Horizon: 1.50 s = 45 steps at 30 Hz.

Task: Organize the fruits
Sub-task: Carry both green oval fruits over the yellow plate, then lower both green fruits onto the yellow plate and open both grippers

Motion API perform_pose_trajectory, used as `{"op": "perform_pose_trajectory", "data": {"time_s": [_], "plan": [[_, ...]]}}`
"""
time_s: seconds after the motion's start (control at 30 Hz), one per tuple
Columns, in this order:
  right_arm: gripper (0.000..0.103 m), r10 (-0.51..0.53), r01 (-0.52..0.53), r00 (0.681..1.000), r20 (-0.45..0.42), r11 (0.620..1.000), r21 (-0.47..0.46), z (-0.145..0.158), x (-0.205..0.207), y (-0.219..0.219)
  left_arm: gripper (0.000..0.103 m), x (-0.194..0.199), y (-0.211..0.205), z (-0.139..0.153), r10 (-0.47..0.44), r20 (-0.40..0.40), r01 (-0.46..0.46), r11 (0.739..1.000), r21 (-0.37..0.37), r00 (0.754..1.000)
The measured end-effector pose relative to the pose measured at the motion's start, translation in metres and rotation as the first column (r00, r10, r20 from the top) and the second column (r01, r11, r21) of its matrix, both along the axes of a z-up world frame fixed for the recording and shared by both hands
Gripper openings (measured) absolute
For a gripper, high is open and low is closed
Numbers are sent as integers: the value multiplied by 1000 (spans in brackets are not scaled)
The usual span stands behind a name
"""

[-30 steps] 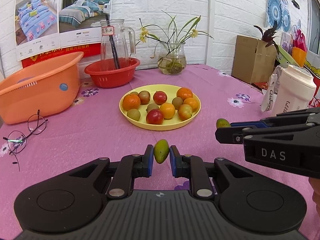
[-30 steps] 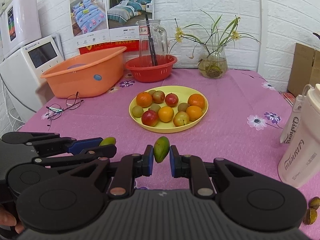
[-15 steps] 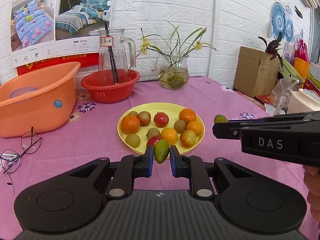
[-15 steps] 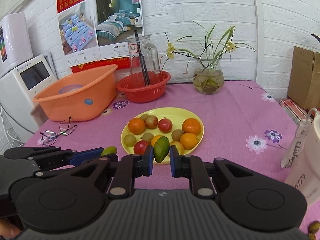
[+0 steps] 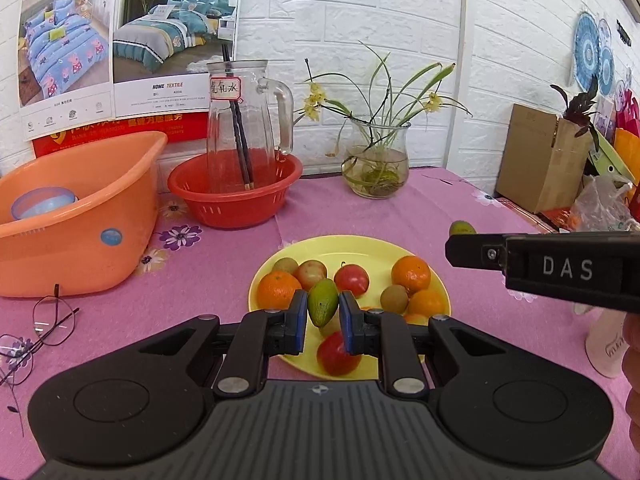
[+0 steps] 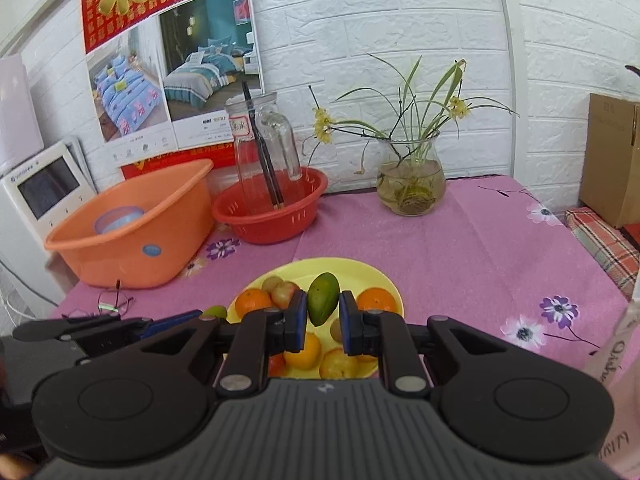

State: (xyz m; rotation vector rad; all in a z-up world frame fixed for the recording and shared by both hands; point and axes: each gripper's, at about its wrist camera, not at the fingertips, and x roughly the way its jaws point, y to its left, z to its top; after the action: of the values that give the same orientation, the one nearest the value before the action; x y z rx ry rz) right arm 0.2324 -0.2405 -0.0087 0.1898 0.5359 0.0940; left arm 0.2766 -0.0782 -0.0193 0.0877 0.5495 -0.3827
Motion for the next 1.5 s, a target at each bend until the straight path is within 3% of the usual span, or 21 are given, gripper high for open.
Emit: {"op": "perform_pose_trajectory", "data": {"time_s": [1.1, 1.5], "plan": [[73, -62, 64, 993, -102, 998, 17, -33, 69, -16, 16, 66, -30, -22, -17, -106, 15, 1000, -15, 994], [73, -47, 49, 991, -126, 999, 13, -43, 84, -9, 16, 70, -37, -28, -36, -107, 39, 999, 23, 994]]}}
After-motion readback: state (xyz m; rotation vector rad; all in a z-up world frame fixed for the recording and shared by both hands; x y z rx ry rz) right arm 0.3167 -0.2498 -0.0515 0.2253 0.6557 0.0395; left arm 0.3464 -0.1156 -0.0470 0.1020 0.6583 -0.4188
